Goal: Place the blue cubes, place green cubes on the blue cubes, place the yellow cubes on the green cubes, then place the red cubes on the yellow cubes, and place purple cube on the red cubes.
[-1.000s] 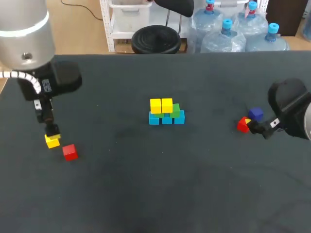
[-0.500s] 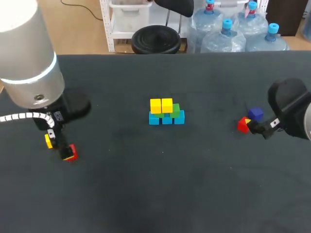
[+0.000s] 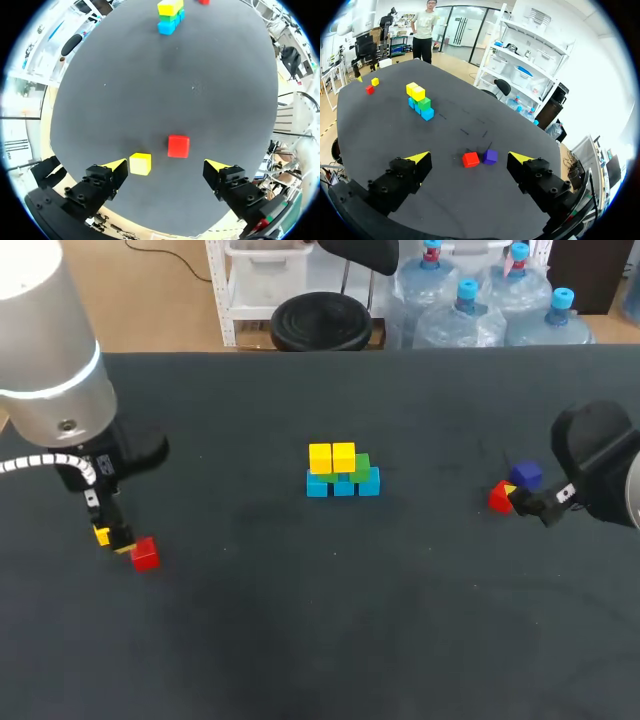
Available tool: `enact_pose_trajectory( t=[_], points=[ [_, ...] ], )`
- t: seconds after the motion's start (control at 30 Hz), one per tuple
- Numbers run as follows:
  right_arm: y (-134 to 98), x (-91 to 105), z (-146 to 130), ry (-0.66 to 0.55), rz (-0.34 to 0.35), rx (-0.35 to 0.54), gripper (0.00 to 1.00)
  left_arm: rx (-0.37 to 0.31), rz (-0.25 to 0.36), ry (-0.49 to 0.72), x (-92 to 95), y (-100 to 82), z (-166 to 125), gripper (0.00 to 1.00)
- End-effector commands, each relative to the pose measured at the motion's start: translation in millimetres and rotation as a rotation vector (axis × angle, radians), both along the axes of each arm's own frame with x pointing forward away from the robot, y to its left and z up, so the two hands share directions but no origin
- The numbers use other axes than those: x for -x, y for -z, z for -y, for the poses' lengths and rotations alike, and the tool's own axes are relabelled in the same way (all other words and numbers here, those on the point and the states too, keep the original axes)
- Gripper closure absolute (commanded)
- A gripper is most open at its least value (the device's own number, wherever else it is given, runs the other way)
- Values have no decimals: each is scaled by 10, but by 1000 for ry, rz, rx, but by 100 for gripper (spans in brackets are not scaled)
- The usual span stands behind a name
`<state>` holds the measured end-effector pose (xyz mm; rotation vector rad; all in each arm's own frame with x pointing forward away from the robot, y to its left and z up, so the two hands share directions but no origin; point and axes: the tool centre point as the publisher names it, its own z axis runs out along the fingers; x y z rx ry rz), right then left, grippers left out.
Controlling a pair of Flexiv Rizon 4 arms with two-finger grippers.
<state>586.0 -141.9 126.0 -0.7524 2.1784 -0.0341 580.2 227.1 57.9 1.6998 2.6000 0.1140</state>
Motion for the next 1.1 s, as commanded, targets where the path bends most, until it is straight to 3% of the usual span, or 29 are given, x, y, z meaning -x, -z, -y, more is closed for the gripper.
enact_pose_trajectory(
  t=[0.03, 0.3, 0.57, 0.77, 1.1],
  points=[
    [21, 4, 8, -2, 8, -6, 0, -30, -31, -1, -155, 55, -39, 0],
    [21, 4, 8, -2, 8, -6, 0, -73, -92, -46, -217, 156, -170, 0],
    [21, 4, 8, -2, 8, -6, 0, -62, -114, -70, -218, 255, -117, 0],
    [21, 4, 8, -2, 8, -6, 0, -86, -124, -132, -215, 291, -215, 0],
    [21, 4, 8, -2, 8, -6, 0, -66, -140, -163, -245, 357, -331, 0]
  ],
)
